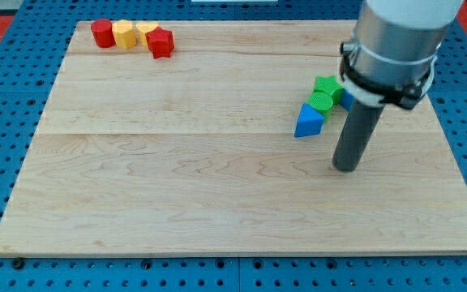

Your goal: Push yellow hexagon towards centre left

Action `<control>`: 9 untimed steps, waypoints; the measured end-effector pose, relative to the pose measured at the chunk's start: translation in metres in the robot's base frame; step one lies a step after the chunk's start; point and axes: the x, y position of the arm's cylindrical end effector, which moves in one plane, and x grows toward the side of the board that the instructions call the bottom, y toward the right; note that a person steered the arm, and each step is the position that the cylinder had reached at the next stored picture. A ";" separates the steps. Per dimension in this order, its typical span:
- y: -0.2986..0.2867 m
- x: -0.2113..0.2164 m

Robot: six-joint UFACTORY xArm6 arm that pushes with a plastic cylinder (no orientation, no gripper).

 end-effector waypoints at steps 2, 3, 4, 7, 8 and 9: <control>-0.170 0.015; -0.209 -0.015; -0.215 -0.060; -0.110 -0.232; -0.133 -0.300; -0.200 -0.326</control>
